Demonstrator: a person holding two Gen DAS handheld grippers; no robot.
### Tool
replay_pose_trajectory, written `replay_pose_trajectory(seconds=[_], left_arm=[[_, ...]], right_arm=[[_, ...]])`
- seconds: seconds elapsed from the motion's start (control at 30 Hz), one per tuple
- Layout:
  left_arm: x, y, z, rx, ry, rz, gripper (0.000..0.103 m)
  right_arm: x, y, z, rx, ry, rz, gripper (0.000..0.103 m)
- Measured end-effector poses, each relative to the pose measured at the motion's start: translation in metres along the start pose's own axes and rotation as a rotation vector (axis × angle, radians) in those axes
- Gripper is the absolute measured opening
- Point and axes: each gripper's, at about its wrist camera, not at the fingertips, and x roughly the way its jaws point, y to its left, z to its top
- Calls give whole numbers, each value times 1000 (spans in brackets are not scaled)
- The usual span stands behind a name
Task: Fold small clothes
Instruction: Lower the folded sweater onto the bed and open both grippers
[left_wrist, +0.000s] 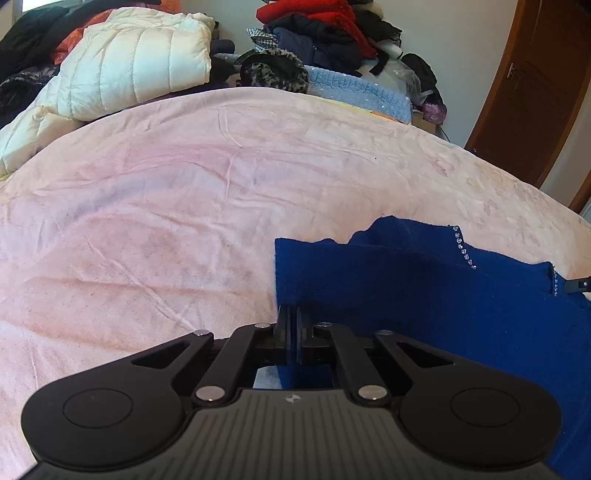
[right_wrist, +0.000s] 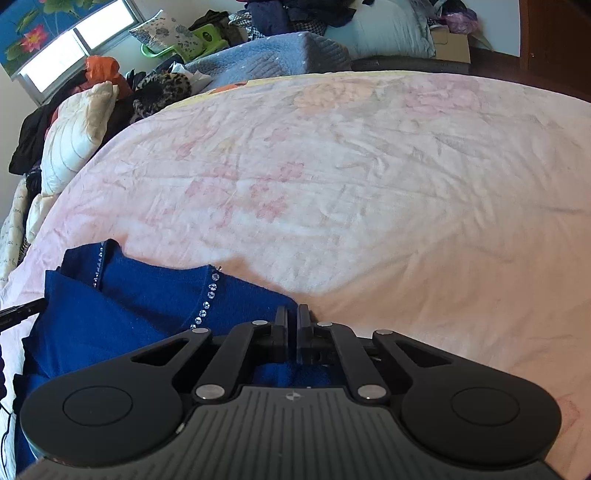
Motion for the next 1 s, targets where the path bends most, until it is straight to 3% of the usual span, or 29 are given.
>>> replay_pose_trajectory(seconds=[0.07,0.1,0.13,0.23,0.3,0.43,0.67,0.83,1.0], left_arm=[[-5,5,0,-7,-10,-6,2],[-5,8,1,-12,-3,-27,2],[-4,10,2,-16,8,-43,2],[-2,17,4,-60,-6,-97,3],[-1,28,7,-136,-12,-166,3],[7,41,11,-235,-9,-241,4],[24,33,12,-212,6,-247,5],[27,32,12,-192,-19,-251,5],[17,18,12,-102,-60,-129,0]], right_arm=[[-9,4,5,47,-66,-2,35],[-13,10,8,55,-113,23,51],[-15,20,12,45,-142,72,59],[4,68,27,-39,-74,244,60],[25,106,34,-140,-21,287,61],[73,152,52,-194,41,261,61],[114,184,54,-220,67,224,63],[117,189,52,-269,75,216,13],[111,182,52,-252,21,206,8]])
